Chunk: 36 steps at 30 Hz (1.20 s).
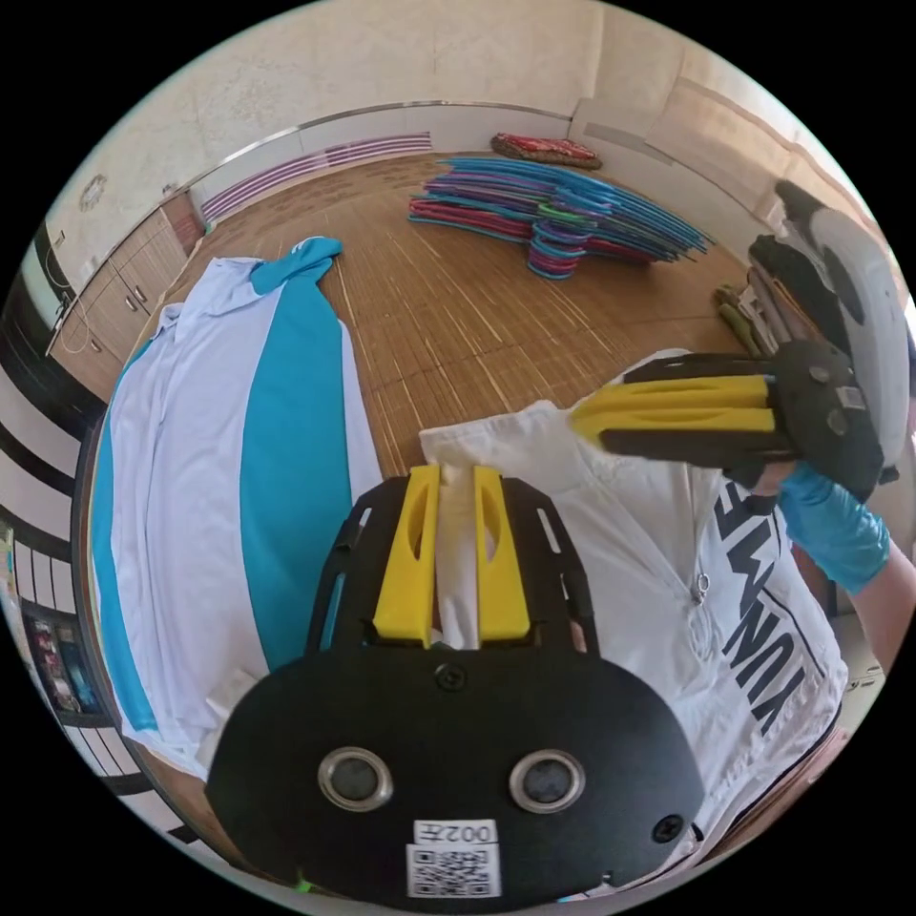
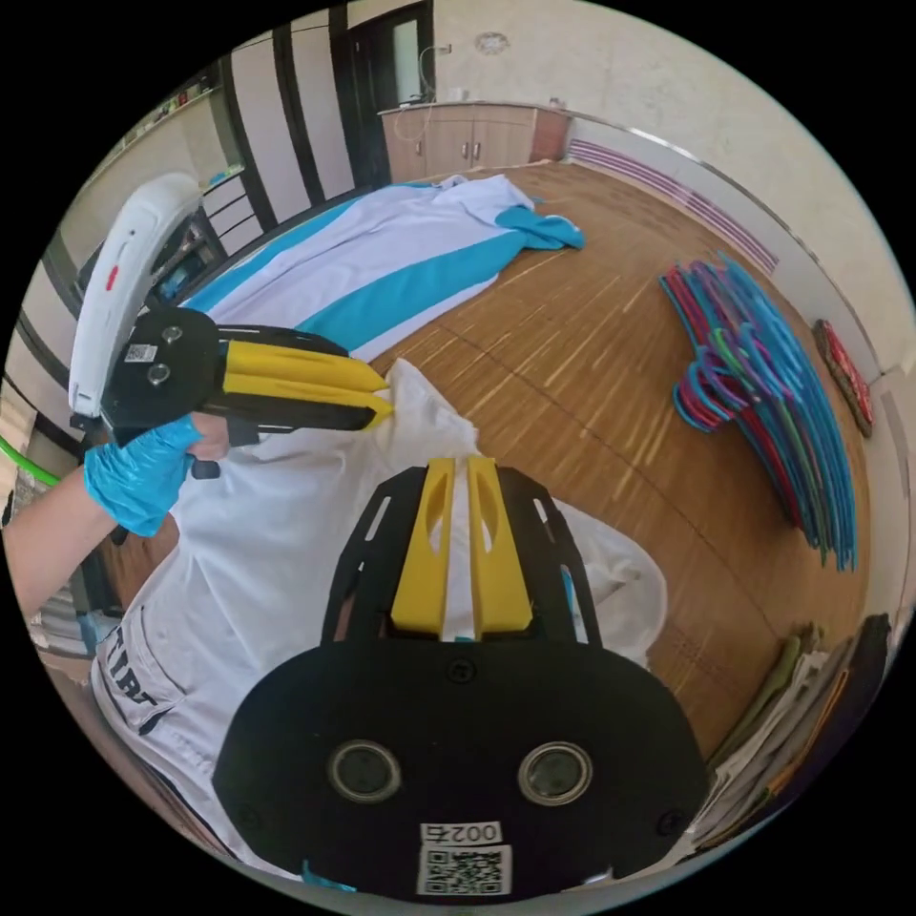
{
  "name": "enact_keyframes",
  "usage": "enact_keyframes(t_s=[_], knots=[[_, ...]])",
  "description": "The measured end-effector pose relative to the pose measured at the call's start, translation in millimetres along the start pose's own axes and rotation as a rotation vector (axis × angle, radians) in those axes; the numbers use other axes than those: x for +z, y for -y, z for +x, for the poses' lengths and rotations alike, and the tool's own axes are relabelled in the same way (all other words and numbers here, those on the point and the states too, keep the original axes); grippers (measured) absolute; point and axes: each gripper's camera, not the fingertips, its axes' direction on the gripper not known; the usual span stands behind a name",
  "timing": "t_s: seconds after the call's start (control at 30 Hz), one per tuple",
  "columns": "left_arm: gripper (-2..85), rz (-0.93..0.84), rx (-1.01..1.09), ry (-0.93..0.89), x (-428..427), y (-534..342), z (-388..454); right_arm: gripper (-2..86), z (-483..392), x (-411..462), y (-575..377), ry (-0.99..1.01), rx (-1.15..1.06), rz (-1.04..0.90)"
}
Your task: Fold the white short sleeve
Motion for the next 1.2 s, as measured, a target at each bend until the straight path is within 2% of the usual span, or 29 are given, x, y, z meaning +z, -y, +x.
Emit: enact_keyframes(t_s=[0.2, 0.43, 0.53, 0.8, 1.2], knots=[[2.3, 0.046, -0.024, 0.059, -15.4, 11.5, 8.5, 6.7, 96.8, -41.7, -47.1, -0.104, 0.149, 0.024], [2.2, 0.057, 0.043, 0.021, -19.0, 18.2, 31.4, 12.3, 162.9, -41.1, -104.7, -0.009, 0.283, -0.023], [2.1, 0.026, 0.109, 0.013, -8.7, 20.2, 43.6, 11.9, 174.2, -34.8, -120.5, 0.102, 0.300, -0.052], [2.1, -0.031, 0.153, 0.019, 22.9, 31.9, 56.5, 7.6, 193.2, -25.3, -135.3, 0.141, 0.254, -0.092], [2.2, -0.031, 0.139, 0.012, 27.0, 43.1, 60.4, 3.6, 206.1, -32.5, -106.4, 0.203, 0.222, 0.030]])
